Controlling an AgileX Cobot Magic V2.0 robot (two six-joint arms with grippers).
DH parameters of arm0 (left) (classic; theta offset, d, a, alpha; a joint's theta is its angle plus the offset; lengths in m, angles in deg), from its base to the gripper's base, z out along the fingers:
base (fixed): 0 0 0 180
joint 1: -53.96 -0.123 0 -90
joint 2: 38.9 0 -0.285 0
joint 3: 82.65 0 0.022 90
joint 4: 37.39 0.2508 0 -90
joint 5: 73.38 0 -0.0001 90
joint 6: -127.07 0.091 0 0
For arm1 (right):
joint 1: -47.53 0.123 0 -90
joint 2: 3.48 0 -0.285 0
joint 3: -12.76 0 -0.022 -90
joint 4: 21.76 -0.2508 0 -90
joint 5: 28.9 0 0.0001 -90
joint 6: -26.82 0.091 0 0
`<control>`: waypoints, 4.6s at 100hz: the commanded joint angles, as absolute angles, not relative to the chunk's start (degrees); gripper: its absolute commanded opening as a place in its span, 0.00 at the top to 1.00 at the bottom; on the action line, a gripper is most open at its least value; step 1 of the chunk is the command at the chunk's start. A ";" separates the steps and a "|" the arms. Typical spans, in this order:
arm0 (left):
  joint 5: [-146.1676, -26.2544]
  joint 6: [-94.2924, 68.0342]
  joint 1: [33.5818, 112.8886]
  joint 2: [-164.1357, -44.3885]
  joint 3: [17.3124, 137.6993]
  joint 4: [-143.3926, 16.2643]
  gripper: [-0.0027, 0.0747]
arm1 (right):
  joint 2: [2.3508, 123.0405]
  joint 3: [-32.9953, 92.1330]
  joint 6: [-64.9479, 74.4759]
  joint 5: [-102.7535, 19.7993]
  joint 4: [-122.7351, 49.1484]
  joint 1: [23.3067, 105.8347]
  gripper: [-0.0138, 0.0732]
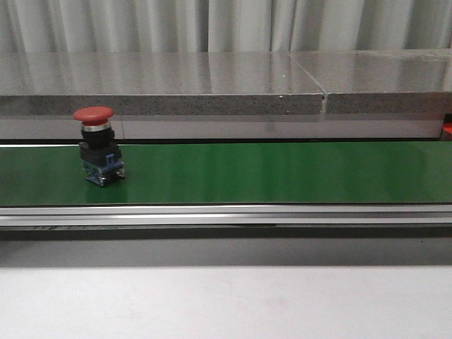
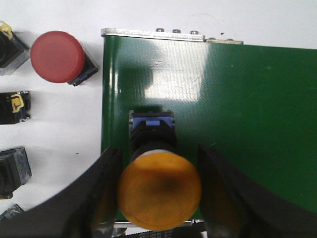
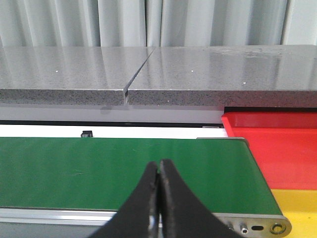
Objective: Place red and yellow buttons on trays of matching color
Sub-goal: 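Lower the left gripper onto a yellow button in the pile and grasp it, then lift the yellow button with the left gripper and set it on the belt, then lower the right gripper over the red button on the belt and grasp it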
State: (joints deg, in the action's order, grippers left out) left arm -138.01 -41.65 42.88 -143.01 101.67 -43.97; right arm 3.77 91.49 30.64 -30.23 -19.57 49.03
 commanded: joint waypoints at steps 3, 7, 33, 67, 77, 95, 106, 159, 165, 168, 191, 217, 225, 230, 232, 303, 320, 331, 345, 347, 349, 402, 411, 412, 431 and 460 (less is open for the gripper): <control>-136.92 -41.36 43.13 -141.40 103.36 -44.83 0.64 | 3.13 90.67 30.46 -25.89 -18.85 49.06 0.92; -136.92 -41.36 43.13 -141.65 103.36 -44.83 0.61 | 3.13 90.67 30.46 -25.89 -18.85 49.06 0.92; -136.54 -41.36 43.13 -142.20 103.36 -45.45 0.26 | 3.13 90.67 30.46 -25.89 -18.85 49.06 0.92; -125.46 -39.24 43.13 -135.63 103.36 -51.32 0.21 | 3.13 90.67 30.46 -25.89 -18.85 49.06 0.92; -124.39 -36.09 43.98 -131.63 102.99 -51.32 0.31 | 3.13 90.67 30.46 -25.89 -18.85 49.06 0.92; -120.27 -35.40 47.98 -123.75 98.79 -51.32 0.83 | 3.13 90.67 30.46 -25.89 -18.85 49.06 0.92; -117.56 -35.17 50.66 -119.23 94.88 -50.92 0.99 | 3.13 90.67 30.46 -25.89 -18.85 49.06 0.92; -109.47 -37.09 58.49 -97.93 74.78 -50.02 0.99 | 3.13 90.67 30.46 -24.38 -18.85 49.06 0.92; -109.47 -37.09 58.49 -95.46 72.74 -50.14 0.99 | 3.13 90.67 30.46 -24.00 -18.85 48.99 0.92; -109.47 -37.09 58.49 -93.78 71.48 -50.47 0.99 | 3.13 90.67 30.46 -23.46 -18.85 48.94 0.92; -109.36 -37.09 58.49 -83.14 63.58 -52.18 0.99 | 4.21 85.80 30.46 -27.15 -18.79 48.94 0.92; -109.72 -37.09 58.49 -76.77 59.68 -53.63 0.99 | 11.96 75.39 30.41 -37.04 -18.87 48.94 0.92; -109.72 -37.09 58.49 -76.41 59.68 -53.63 0.99 | 15.06 71.39 30.41 -42.23 -19.70 49.00 0.92; -109.72 -37.09 58.49 -76.41 59.68 -53.63 0.99 | 17.31 68.38 30.26 -45.71 -19.91 49.00 0.92; -109.72 -37.09 58.49 -76.41 59.68 -53.63 0.99 | 18.34 67.05 30.25 -47.16 -19.91 49.00 0.92; -109.72 -37.09 58.49 -76.41 59.68 -53.63 0.99 | 58.22 32.69 30.07 -67.07 -21.76 62.24 0.29; -109.72 -37.09 58.49 -76.41 59.68 -53.63 0.99 | 67.14 25.61 29.48 -72.73 -23.38 67.23 0.24; -109.72 -37.09 58.49 -76.41 59.68 -53.63 0.99 | 73.19 20.46 26.82 -78.23 -24.28 69.76 0.24; -109.72 -37.09 58.49 -76.41 59.68 -53.63 0.99 | 79.59 14.28 20.87 -83.66 -29.90 71.26 0.24; -109.72 -37.09 58.49 -76.41 59.68 -53.63 0.99 | 80.23 13.40 19.77 -84.54 -31.14 71.31 0.24; -109.72 -37.09 58.49 -76.41 59.68 -53.63 0.99 | 81.19 12.81 19.02 -85.12 -31.97 71.31 0.24; -109.72 -37.09 58.49 -76.41 59.68 -53.63 0.99 | 98.89 2.64 14.11 -86.78 -36.66 71.31 0.24; -109.72 -37.09 58.49 -76.41 59.68 -53.63 0.99 | 100.34 2.64 14.11 -86.38 -36.66 71.31 0.24; -109.72 -37.09 58.49 -76.41 59.68 -53.63 0.99 | 100.42 2.64 14.11 -86.23 -36.66 71.31 0.24; -109.72 -37.09 58.49 -76.41 59.68 -53.63 0.99 | 102.97 2.64 14.11 -85.08 -34.49 71.22 0.25; -109.72 -37.09 58.49 -76.41 59.68 -53.63 0.99 | 103.99 2.64 14.20 -84.73 -32.51 71.02 0.64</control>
State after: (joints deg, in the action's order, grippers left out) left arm -113.44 -36.61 58.10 -76.19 58.19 -52.30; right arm 106.88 4.60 14.63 -86.31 -32.33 71.41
